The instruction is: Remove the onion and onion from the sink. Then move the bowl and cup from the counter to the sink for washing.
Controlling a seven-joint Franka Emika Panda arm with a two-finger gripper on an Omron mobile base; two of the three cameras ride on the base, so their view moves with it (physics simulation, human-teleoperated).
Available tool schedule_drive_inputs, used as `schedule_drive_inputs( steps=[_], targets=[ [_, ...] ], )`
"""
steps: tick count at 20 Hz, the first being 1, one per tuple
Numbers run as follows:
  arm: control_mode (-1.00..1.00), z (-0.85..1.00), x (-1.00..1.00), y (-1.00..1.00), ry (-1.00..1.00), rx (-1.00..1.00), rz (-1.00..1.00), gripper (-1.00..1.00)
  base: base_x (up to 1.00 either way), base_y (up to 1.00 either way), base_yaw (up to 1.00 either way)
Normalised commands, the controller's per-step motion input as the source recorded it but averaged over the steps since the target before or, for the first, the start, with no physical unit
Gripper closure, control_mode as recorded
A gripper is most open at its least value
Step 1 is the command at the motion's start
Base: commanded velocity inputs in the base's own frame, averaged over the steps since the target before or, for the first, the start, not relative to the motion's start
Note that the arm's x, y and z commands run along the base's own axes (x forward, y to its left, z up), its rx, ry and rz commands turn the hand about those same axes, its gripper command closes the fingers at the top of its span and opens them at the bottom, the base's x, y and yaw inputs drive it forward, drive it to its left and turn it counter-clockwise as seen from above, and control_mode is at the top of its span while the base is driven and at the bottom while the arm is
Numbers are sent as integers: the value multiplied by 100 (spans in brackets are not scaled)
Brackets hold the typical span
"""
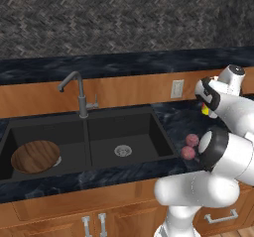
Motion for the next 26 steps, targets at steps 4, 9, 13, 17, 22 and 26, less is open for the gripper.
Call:
schedule_drive_inputs(
  steps=[4,9,13,17,22,26],
  targets=[
    [-100,14,-5,46,7,-8,27,100,0,0,0],
    [-100,8,-7,47,4,-5,27,100,0,0,0],
    [-100,4,-8,46,0,-2,26,100,0,0,0],
    [-100,1,-9,44,0,0,25,100,0,0,0],
    [-100,0,-5,51,0,-1,23,100,0,0,0],
    [-100,3,-4,52,0,-4,18,100,0,0,0]
  ],
)
